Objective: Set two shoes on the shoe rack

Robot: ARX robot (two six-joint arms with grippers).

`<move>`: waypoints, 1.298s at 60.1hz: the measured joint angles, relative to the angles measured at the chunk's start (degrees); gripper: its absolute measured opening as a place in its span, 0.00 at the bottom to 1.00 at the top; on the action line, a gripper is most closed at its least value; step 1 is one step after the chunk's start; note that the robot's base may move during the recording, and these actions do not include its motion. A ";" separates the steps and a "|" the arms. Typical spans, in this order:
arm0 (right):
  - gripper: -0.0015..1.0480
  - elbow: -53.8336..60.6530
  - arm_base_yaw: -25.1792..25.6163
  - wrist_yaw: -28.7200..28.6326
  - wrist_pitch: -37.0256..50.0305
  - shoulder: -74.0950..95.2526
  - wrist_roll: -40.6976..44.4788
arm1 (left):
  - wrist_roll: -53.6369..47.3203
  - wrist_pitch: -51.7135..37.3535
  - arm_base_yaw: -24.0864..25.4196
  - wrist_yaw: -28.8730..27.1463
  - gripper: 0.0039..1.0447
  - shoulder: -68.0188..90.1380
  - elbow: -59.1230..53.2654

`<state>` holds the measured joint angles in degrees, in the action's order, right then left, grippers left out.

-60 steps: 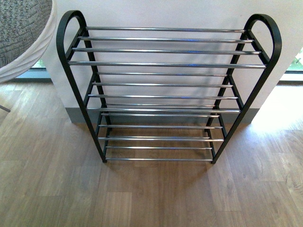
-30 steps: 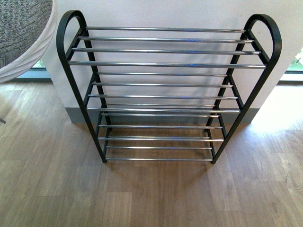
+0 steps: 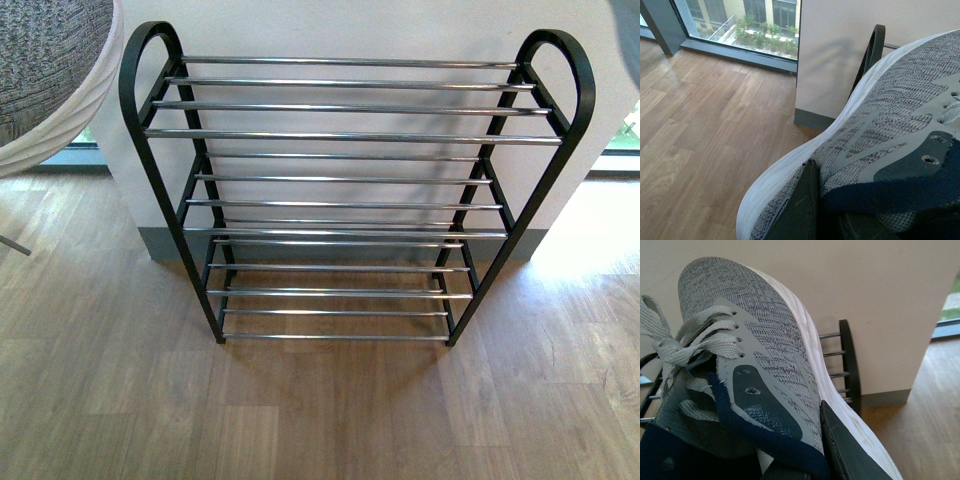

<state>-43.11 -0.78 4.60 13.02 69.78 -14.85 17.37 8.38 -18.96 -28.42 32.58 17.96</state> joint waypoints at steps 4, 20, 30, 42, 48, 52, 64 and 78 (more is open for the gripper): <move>0.01 -5.97 -3.02 3.15 -2.89 6.14 -2.64 | 0.00 0.00 0.00 -0.07 0.01 0.00 0.00; 0.01 -18.56 -5.90 14.29 -9.79 25.14 -10.19 | 0.00 0.00 0.00 -0.07 0.01 0.00 0.00; 0.01 -25.92 -6.47 16.41 -13.62 32.35 -13.07 | 0.00 0.00 0.00 -0.07 0.01 0.00 0.00; 0.01 -34.23 -6.56 18.40 -17.59 38.80 -15.43 | 0.00 0.00 0.00 -0.07 0.01 0.00 0.00; 0.01 -37.40 -6.03 19.15 -19.56 42.14 -16.55 | 0.00 0.00 0.00 -0.04 0.01 0.00 0.00; 0.01 -38.71 -5.70 19.74 -20.15 44.02 -16.70 | 0.00 0.00 0.00 -0.04 0.01 0.00 0.00; 0.01 -40.04 -5.44 21.62 -20.74 46.56 -16.52 | 0.00 0.00 0.00 -0.04 0.01 0.00 0.00; 0.01 -38.47 -5.51 23.78 -19.61 45.77 -14.36 | 0.00 0.00 0.00 -0.04 0.01 0.00 0.00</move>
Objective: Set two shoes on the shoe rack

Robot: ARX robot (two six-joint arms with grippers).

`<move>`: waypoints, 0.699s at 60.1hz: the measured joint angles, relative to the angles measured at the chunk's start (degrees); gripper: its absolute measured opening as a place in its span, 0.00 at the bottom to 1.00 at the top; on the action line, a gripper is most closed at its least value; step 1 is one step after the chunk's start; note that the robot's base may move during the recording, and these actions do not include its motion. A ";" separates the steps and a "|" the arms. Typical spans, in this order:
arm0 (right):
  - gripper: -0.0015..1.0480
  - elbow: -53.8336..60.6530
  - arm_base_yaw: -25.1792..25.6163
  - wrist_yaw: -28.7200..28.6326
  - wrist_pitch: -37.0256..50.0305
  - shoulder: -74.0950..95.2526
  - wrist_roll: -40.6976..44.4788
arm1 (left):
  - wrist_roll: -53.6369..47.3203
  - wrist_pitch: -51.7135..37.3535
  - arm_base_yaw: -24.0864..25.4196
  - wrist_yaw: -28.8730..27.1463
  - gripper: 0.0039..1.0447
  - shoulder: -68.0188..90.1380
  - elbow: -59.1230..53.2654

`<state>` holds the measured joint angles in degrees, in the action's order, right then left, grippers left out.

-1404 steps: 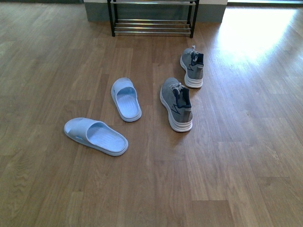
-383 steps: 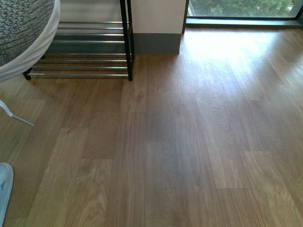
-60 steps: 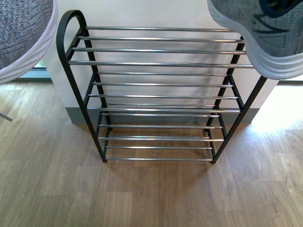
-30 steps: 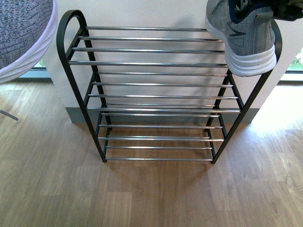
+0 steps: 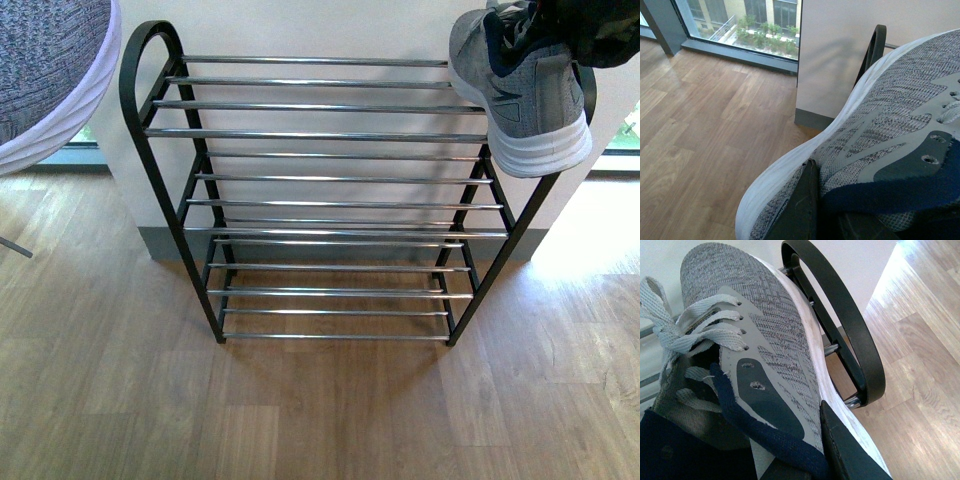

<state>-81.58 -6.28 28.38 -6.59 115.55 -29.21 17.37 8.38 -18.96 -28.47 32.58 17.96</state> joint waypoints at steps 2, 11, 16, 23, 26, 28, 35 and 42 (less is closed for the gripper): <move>0.01 0.26 -0.02 -0.11 0.07 -0.20 0.22 | 0.00 0.00 0.00 -0.02 0.01 0.00 0.00; 0.13 2.29 -0.09 -1.51 1.75 -2.05 1.62 | 0.00 0.00 0.00 0.00 0.01 0.00 0.00; 0.26 4.00 -0.37 -2.12 2.64 -4.83 1.81 | 0.00 0.00 0.00 -0.02 0.01 0.00 0.00; 0.46 6.71 -0.76 -4.83 4.00 -10.73 1.84 | 0.00 0.00 0.00 0.00 0.01 0.00 0.00; 0.54 8.28 -1.07 -6.03 4.48 -13.44 1.84 | 0.00 0.00 0.00 0.00 0.01 0.00 0.00; 0.59 9.27 -1.27 -6.86 4.85 -15.04 1.86 | 0.00 0.00 0.00 0.00 0.01 0.00 0.00; 0.78 11.98 -1.73 -8.41 5.14 -19.47 2.03 | 0.00 0.00 0.00 -0.02 0.01 0.00 0.00; 0.91 15.93 -1.57 -12.55 7.76 -24.17 2.51 | 0.00 0.00 0.00 0.00 0.01 0.00 0.00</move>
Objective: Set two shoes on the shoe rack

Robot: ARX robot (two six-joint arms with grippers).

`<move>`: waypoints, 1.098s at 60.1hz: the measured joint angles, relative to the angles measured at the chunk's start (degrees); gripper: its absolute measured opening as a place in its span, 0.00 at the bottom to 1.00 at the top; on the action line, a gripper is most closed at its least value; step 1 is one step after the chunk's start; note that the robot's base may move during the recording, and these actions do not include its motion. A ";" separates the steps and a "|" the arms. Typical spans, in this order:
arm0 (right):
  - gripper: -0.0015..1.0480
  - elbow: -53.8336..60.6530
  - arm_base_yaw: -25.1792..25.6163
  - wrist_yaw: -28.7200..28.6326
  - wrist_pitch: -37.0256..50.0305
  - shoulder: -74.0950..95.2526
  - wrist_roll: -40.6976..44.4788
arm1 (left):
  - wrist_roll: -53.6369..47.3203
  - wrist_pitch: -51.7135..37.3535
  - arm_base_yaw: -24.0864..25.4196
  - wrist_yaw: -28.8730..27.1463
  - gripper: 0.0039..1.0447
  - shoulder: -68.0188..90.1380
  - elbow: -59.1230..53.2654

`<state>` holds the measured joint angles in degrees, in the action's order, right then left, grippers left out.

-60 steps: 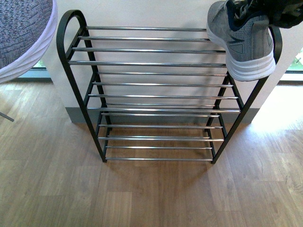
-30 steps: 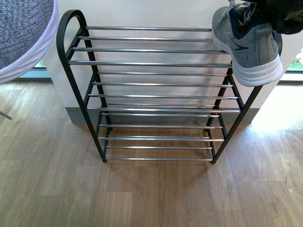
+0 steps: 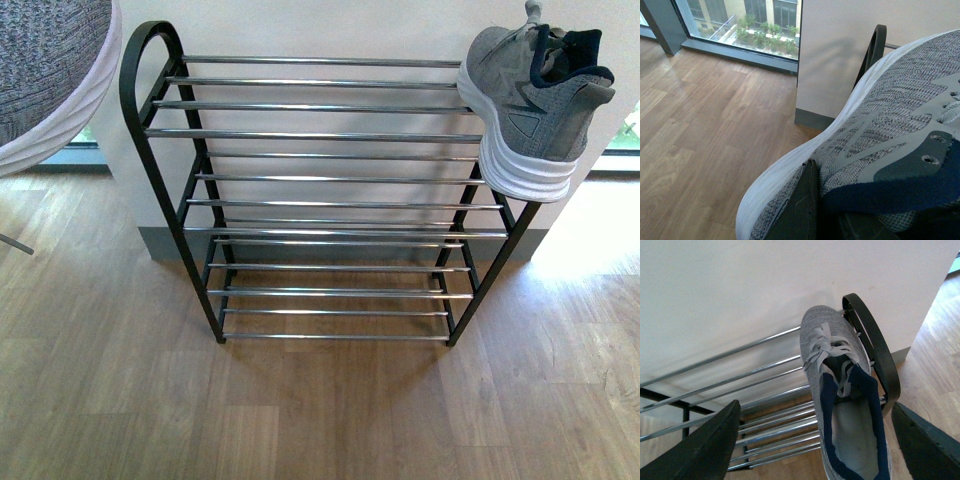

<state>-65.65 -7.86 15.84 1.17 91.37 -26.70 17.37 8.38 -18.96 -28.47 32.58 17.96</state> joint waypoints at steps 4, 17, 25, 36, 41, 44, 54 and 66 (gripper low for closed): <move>0.91 3.50 0.44 -2.49 1.64 -4.09 0.96 | 0.00 0.00 0.00 -0.02 0.01 0.00 0.00; 0.91 14.08 2.58 -12.79 9.35 -17.79 6.43 | 0.00 0.00 0.00 -0.02 0.01 0.00 0.00; 0.91 22.62 4.20 -17.03 11.26 -26.60 9.88 | 0.00 0.00 0.00 0.00 0.01 0.00 0.00; 0.91 33.11 11.96 -22.16 15.08 -36.70 12.50 | 0.00 0.00 0.00 -0.02 0.01 0.00 0.00; 0.91 37.20 16.44 -25.73 18.78 -39.17 10.67 | 0.00 0.00 0.00 0.00 0.01 0.00 0.00; 0.91 37.53 17.18 -25.81 18.99 -39.32 9.84 | 0.00 0.00 0.00 0.00 0.01 0.00 0.00; 0.77 40.76 16.50 -24.22 24.37 -40.68 17.03 | 0.00 0.00 0.00 -0.02 0.01 0.00 0.00; 0.45 48.87 14.27 -21.88 26.75 -46.03 24.61 | 0.00 0.00 0.00 0.07 0.01 0.00 0.00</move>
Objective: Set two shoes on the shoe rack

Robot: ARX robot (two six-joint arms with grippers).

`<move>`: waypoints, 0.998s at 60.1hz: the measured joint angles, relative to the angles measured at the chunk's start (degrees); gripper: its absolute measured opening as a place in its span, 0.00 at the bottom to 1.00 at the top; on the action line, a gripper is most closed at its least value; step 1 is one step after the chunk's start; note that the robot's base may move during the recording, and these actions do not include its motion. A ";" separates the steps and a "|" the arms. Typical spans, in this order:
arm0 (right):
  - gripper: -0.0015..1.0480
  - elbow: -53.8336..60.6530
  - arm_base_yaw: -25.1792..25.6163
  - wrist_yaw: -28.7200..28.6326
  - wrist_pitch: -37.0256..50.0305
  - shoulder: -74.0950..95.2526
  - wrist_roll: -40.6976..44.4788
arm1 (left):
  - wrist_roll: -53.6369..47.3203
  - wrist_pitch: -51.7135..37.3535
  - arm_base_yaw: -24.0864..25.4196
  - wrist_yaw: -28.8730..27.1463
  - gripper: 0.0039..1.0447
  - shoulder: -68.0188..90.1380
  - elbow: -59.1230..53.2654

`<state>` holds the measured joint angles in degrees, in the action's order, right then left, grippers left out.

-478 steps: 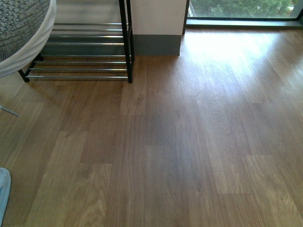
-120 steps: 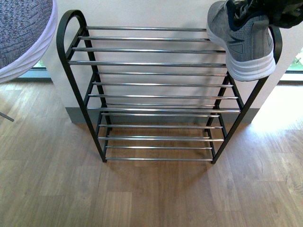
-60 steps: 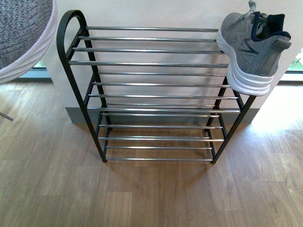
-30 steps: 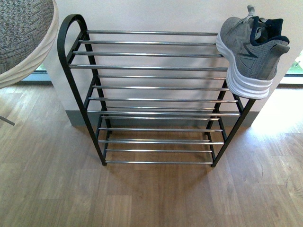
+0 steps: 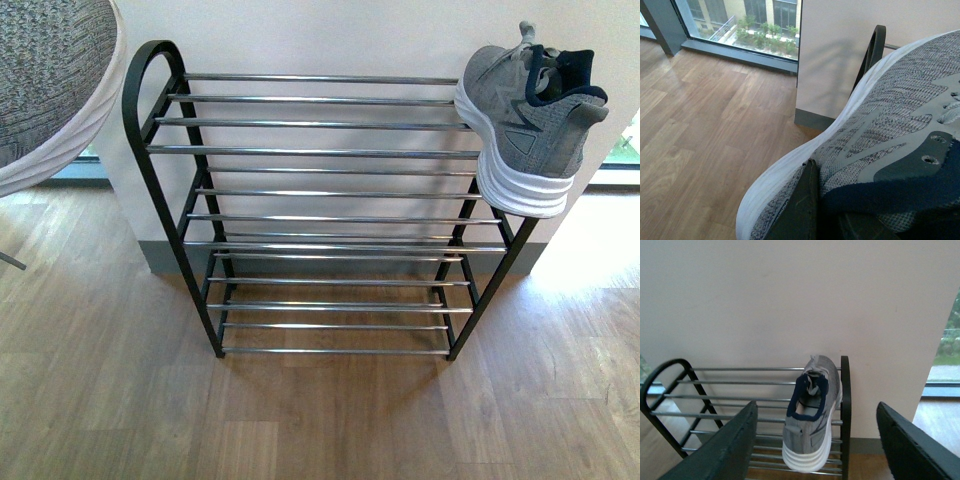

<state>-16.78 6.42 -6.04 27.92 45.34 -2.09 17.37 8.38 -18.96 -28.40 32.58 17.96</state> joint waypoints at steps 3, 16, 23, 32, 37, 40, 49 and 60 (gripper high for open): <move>0.37 1.70 -0.55 0.46 0.17 -1.25 0.55 | 0.00 0.00 0.00 0.00 0.01 0.00 0.00; 0.02 7.80 -6.10 5.51 0.04 -8.04 1.77 | 0.00 0.00 0.00 -0.04 0.01 0.00 0.00; 0.02 9.75 -6.19 6.03 -0.96 -11.04 1.77 | 0.00 0.00 0.00 -0.11 0.01 0.00 0.00; 0.02 11.82 -6.21 6.03 -2.84 -14.86 1.77 | 0.00 0.00 0.00 -0.02 0.01 0.00 0.00; 0.02 12.70 -6.21 6.03 -4.17 -17.07 1.77 | 0.00 0.00 0.00 -0.09 0.01 0.00 0.00; 0.02 13.14 -6.21 6.05 -5.11 -18.53 1.77 | 0.00 0.00 0.00 -0.09 0.01 0.00 0.00; 0.02 14.29 -6.21 6.03 -7.85 -22.49 1.79 | 0.00 0.00 0.00 -0.07 0.01 0.00 0.00; 0.02 15.69 -6.21 6.05 -9.29 -26.64 1.79 | 0.00 0.00 0.00 -0.07 0.01 0.00 0.00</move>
<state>-1.08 0.21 0.01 18.63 18.70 -0.30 17.37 8.38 -18.96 -28.47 32.58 17.96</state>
